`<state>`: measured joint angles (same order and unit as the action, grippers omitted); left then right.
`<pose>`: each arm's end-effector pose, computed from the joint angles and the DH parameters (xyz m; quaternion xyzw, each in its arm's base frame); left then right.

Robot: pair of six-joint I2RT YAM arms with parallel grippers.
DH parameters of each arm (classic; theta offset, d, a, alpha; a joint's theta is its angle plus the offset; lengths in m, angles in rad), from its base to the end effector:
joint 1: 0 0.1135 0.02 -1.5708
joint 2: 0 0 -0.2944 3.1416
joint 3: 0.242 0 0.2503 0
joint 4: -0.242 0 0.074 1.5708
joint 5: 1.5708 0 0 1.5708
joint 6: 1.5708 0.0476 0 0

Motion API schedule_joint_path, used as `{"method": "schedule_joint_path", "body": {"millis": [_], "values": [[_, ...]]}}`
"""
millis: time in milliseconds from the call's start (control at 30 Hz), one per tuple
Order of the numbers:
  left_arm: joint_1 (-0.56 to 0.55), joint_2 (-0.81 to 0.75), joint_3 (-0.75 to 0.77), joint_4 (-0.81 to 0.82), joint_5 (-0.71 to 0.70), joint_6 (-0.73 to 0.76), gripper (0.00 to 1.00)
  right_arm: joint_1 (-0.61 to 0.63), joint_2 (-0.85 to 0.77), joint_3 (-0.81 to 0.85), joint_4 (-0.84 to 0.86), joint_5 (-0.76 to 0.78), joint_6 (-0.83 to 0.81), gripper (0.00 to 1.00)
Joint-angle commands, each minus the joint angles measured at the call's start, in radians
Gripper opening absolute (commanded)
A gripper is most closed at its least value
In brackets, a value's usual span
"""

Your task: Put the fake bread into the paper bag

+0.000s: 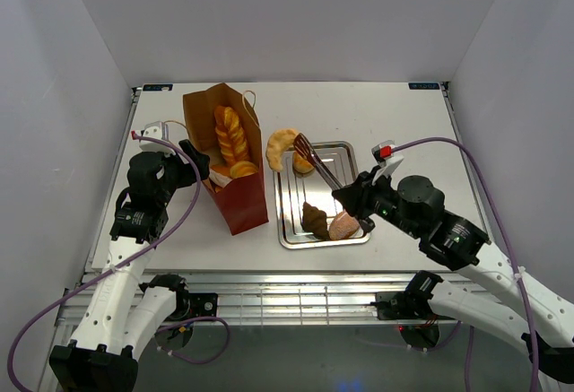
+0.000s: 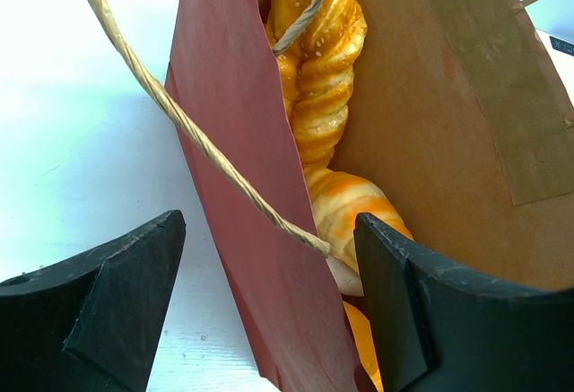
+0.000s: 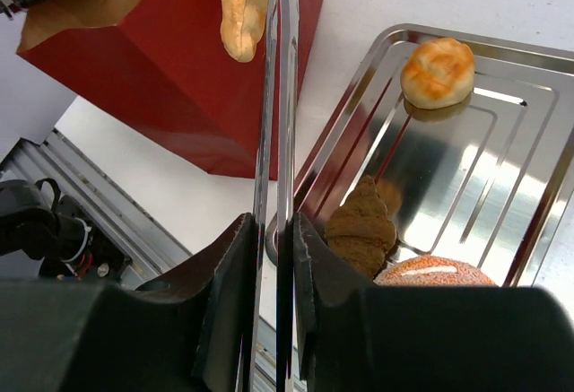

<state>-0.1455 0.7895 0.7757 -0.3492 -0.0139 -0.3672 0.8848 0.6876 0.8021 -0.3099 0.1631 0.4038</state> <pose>0.1685 -0.0240 0.3360 -0.0950 0.8176 -0.1384 0.5507 0.0983 0.1079 0.3642 -0.1332 0.7603 0.3297 0.5436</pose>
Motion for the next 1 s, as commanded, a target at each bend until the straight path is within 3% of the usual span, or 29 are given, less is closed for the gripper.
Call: {"method": "schedule_joint_path", "body": {"millis": [0,600,967], "values": [[-0.002,-0.004,-0.009,0.007,0.012,0.001,0.86,-0.001,0.003,0.077,0.048,-0.04,-0.037,0.24],[-0.002,0.004,-0.009,0.007,0.012,0.001,0.86,0.0,-0.026,0.111,0.037,-0.226,-0.079,0.22],[-0.003,0.005,-0.009,0.007,0.012,0.001,0.86,0.0,-0.056,0.177,-0.041,-0.192,-0.102,0.2]]}}
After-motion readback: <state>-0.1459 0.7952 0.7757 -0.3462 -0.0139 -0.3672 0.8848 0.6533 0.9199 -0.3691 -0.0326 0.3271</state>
